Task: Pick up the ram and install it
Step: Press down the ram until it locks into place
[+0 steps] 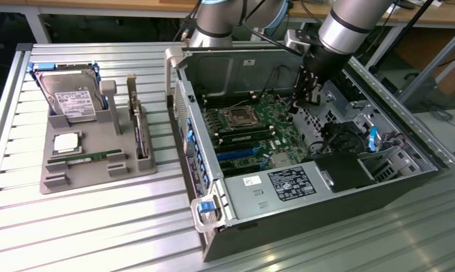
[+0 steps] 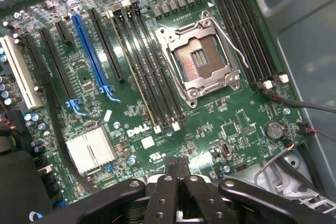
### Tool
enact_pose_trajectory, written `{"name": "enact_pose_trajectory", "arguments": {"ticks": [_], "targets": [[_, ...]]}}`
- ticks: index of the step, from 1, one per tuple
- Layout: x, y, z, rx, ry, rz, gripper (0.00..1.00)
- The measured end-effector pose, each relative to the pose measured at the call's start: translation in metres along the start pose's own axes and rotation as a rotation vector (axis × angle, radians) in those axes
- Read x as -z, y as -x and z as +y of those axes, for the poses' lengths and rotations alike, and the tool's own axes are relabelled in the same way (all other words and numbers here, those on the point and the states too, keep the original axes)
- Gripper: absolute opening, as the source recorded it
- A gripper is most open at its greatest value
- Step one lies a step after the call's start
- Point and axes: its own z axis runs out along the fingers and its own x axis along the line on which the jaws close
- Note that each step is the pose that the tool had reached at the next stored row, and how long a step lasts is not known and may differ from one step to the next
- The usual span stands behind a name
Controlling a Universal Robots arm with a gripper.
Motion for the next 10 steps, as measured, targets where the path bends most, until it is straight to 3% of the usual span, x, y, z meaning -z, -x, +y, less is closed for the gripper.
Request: {"name": "enact_pose_trajectory", "arguments": {"ticks": [10], "targets": [[0.0000, 0.0000, 0.0000, -0.137, -0.0033, -0.0105, 0.10]]}}
